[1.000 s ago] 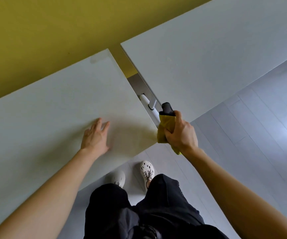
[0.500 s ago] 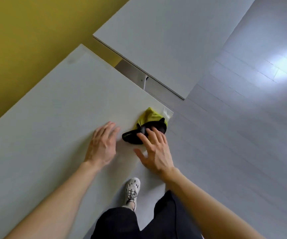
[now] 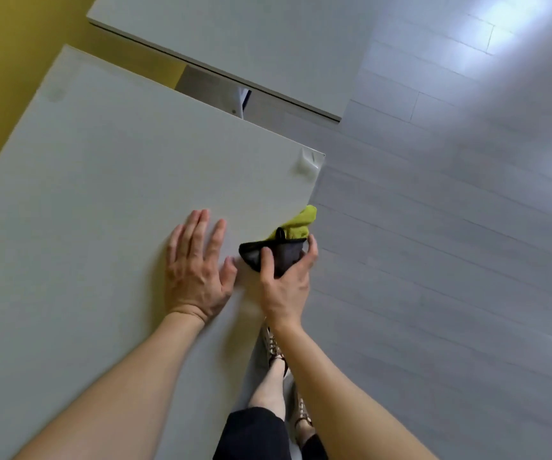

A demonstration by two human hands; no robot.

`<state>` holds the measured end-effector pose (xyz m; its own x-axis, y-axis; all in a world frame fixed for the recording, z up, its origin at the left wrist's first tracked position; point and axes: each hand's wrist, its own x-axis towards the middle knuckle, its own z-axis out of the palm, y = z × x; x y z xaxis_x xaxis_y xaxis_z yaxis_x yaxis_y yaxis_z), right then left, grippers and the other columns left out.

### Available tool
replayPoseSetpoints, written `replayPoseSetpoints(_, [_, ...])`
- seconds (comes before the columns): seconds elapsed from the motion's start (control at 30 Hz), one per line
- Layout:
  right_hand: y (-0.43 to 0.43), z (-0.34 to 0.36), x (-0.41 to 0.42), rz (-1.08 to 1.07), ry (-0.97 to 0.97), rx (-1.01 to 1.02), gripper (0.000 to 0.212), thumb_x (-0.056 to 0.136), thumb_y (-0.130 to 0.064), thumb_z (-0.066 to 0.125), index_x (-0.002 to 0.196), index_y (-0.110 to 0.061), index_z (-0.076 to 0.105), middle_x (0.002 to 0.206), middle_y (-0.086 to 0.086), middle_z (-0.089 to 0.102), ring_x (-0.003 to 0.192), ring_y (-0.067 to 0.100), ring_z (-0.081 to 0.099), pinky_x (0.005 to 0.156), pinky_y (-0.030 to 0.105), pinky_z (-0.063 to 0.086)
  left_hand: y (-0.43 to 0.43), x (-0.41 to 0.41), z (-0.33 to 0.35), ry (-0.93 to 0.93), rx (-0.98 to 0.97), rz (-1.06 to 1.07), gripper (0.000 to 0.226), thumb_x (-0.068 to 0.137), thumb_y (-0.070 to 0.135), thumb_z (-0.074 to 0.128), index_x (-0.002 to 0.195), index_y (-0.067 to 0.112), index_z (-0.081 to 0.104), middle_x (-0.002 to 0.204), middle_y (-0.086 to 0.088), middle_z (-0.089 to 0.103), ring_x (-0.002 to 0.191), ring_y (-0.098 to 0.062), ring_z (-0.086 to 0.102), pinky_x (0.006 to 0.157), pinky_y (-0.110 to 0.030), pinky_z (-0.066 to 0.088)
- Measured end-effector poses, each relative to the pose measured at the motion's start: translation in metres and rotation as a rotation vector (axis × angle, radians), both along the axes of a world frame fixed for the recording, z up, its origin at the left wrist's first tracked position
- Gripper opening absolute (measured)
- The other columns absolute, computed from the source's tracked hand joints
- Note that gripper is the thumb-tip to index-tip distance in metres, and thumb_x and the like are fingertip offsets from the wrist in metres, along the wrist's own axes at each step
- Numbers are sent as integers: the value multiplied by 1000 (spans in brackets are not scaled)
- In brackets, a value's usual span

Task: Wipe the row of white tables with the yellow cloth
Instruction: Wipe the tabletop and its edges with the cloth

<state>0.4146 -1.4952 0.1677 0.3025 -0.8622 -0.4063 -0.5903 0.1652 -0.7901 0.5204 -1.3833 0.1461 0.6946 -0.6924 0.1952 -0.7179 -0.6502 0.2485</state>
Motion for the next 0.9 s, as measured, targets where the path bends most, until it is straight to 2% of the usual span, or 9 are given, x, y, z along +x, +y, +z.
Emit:
replayPoseSetpoints(0.1, [-51, -8, 32, -30, -37, -24, 93, 90, -64, 69, 168, -29, 33, 157, 3, 60, 143, 23, 57, 116, 35, 45, 0, -3, -2, -35, -10, -59, 62, 104, 37, 49, 160, 12, 53, 173, -14, 40, 163, -35, 34, 128, -64, 29])
replayPoseSetpoints(0.27, [-93, -14, 58, -45, -158, -117, 82, 99, -47, 76, 168, -28, 38, 162, -2, 55, 146, 15, 52, 122, 26, 38, -2, 0, -2, -55, 0, -133, 63, 103, 44, 45, 159, 18, 56, 173, -12, 40, 163, -35, 34, 128, -65, 28])
replayPoseSetpoints(0.4, [-24, -19, 13, -5, -244, -162, 77, 102, -32, 75, 169, -22, 37, 161, -19, 42, 142, -16, 38, 115, 3, 25, 1, 3, -5, -90, 7, -157, 65, 102, 49, 43, 160, 21, 56, 174, -11, 39, 163, -34, 34, 128, -66, 28])
replayPoseSetpoints(0.43, [-5, -19, 1, 31, -249, -172, 80, 101, -34, 74, 170, -22, 34, 165, -15, 39, 145, -14, 35, 117, 4, 22, 2, 4, -6, -98, 7, -165, 66, 102, 50, 43, 160, 21, 56, 174, -11, 39, 163, -34, 34, 128, -66, 28])
replayPoseSetpoints(0.5, [0, -19, -5, 101, -235, -195, 89, 96, -41, 71, 171, -22, 28, 172, 0, 34, 154, 5, 34, 122, 14, 23, 2, 4, -6, -97, 3, -171, 67, 100, 50, 44, 160, 22, 55, 174, -11, 39, 163, -35, 34, 128, -66, 28])
replayPoseSetpoints(0.6, [-61, -22, 32, 100, -220, -190, 95, 94, -44, 75, 171, -19, 27, 171, 8, 35, 154, 20, 36, 119, 21, 26, 0, 2, -5, -104, 1, -153, 66, 99, 45, 46, 159, 21, 56, 174, -10, 39, 163, -34, 35, 128, -65, 28])
replayPoseSetpoints(0.73, [-124, -19, 65, 70, -272, -181, 96, 95, -45, 82, 172, -23, 29, 170, 3, 43, 155, 19, 41, 123, 28, 32, -2, 0, -2, -106, -6, -144, 64, 98, 43, 46, 157, 21, 59, 173, -10, 42, 161, -34, 38, 128, -63, 28])
replayPoseSetpoints(0.83, [-83, -19, 45, 7, -299, -150, 91, 94, -41, 83, 170, -27, 34, 167, -3, 48, 150, 11, 45, 113, 14, 31, -1, 1, -2, -111, -8, -140, 63, 98, 41, 48, 157, 22, 59, 172, -9, 42, 161, -33, 38, 129, -62, 28])
replayPoseSetpoints(0.9, [-32, -24, 15, 0, -322, -124, 91, 91, -42, 82, 169, -28, 37, 167, -7, 48, 150, 5, 46, 115, 11, 30, 0, 2, -2, -107, 1, -149, 64, 96, 41, 49, 157, 23, 58, 173, -9, 42, 161, -33, 37, 129, -62, 28])
